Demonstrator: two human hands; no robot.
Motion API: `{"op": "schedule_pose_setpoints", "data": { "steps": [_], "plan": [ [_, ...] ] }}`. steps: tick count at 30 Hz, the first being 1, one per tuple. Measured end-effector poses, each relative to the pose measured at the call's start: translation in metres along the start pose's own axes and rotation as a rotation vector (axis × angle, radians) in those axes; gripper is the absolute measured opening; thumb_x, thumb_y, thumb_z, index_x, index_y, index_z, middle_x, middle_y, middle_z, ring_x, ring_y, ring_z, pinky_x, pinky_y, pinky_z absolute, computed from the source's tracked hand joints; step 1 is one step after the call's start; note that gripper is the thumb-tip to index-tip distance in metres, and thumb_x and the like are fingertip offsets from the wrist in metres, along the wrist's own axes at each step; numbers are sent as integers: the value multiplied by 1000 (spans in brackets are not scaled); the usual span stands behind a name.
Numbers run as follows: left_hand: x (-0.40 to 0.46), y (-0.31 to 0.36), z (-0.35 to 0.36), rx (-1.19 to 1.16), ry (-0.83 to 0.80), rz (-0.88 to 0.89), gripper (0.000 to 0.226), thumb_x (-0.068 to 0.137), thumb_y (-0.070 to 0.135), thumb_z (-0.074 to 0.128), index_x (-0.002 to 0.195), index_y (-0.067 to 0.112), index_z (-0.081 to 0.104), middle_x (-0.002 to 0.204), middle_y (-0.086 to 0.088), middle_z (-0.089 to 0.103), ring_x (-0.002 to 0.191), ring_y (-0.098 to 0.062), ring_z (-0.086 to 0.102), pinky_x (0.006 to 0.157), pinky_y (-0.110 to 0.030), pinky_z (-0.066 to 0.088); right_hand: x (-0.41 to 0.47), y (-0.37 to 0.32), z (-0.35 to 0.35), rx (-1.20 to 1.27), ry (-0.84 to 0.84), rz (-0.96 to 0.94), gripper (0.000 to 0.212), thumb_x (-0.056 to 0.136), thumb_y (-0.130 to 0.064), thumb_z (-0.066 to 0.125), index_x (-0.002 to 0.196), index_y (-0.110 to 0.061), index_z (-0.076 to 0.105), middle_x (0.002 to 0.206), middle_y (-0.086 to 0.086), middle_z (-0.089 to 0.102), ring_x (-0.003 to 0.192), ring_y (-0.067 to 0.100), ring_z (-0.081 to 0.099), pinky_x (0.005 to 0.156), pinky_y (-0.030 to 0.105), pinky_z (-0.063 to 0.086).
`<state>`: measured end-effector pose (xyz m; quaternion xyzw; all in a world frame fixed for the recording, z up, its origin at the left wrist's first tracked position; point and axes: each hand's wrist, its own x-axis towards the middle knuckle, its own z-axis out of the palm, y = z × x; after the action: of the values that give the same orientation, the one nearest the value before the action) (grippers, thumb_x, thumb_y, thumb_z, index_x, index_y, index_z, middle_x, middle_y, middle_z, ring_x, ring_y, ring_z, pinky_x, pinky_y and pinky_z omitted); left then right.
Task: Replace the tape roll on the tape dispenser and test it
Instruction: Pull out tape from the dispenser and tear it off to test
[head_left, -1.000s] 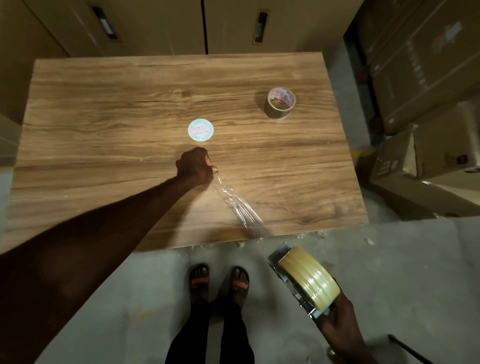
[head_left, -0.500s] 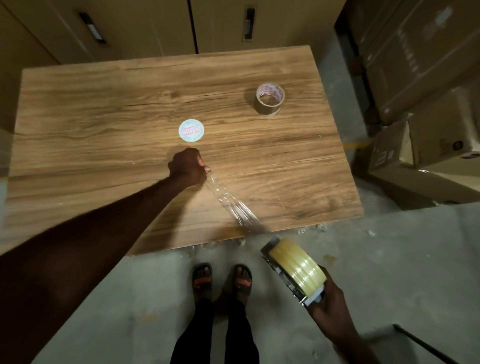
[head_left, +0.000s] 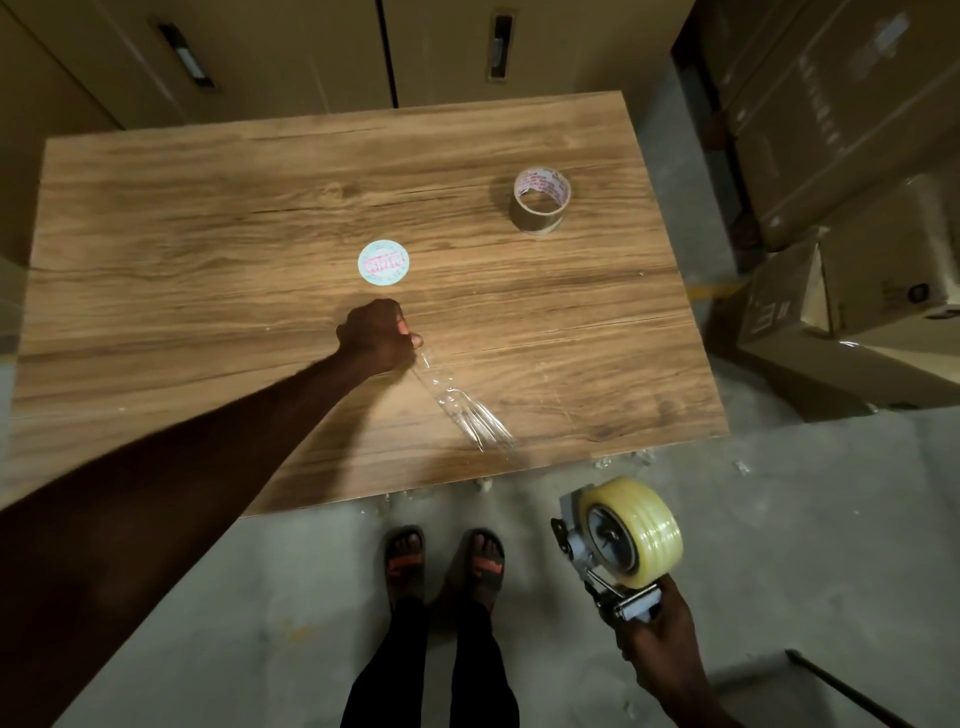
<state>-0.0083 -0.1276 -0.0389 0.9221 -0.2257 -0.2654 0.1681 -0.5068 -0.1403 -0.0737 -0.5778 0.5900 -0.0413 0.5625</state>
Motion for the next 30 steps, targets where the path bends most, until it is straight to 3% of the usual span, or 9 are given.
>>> {"op": "schedule_pose_setpoints", "data": {
  "steps": [3,8,11,15,18,22,25,27,30],
  "plan": [
    [0,-4,-1,-39,-6,17,26,73,35,81,71,23,58,95,1,73,102,-26,66,91,-41,52,-5,-10,-4,32,1,8,43,78,7,78,109,-20,67,56,22,62,47,28,57,50,38,47],
    [-4,-11,0,-94,14,48,27,71,37,80,69,24,57,85,5,70,96,-25,66,87,-40,52,-11,-55,-4,114,14,-58,26,77,-7,78,100,-17,69,59,25,64,45,26,56,47,35,45],
    [-6,-15,1,-167,21,49,29,71,35,82,65,25,56,72,13,62,90,-24,68,84,-38,53,-11,-81,-1,156,-2,-86,46,67,-28,77,108,-11,68,71,30,69,48,29,55,45,33,44],
    [-10,-21,-1,-276,59,77,25,72,33,81,71,24,58,69,10,64,83,-23,69,78,-37,55,-3,-95,2,154,-13,-100,37,73,1,73,105,-16,69,72,29,68,51,30,54,49,37,43],
    [-20,-23,-9,-146,147,221,23,72,39,79,83,28,62,86,0,70,92,-27,66,78,-40,56,-4,-110,7,111,-43,-131,42,79,21,70,107,-10,66,67,19,68,51,30,54,49,39,44],
    [-46,-13,-19,-167,210,374,22,81,35,79,90,19,66,92,-1,69,95,-26,61,82,-40,53,-9,-142,18,126,-68,-186,38,81,16,76,105,-11,65,65,14,66,48,26,54,46,34,44],
    [-76,4,-25,-432,34,405,24,83,37,77,91,17,65,89,0,71,83,-14,65,76,-29,52,-10,-165,32,139,-89,-207,38,82,13,78,106,-14,65,67,18,67,47,25,53,44,32,42],
    [-97,15,-30,-599,-157,362,41,78,50,74,100,17,66,94,-5,72,82,-10,65,76,-26,51,-11,-180,44,147,-110,-212,39,81,9,79,108,-16,67,75,26,68,47,25,52,46,35,42],
    [-122,26,-33,-876,-441,226,61,71,52,77,118,17,62,103,-5,71,91,-12,68,87,-39,56,-15,-202,60,130,-128,-200,39,80,6,80,107,-19,67,74,20,69,48,25,54,49,37,44]
  ]
}}
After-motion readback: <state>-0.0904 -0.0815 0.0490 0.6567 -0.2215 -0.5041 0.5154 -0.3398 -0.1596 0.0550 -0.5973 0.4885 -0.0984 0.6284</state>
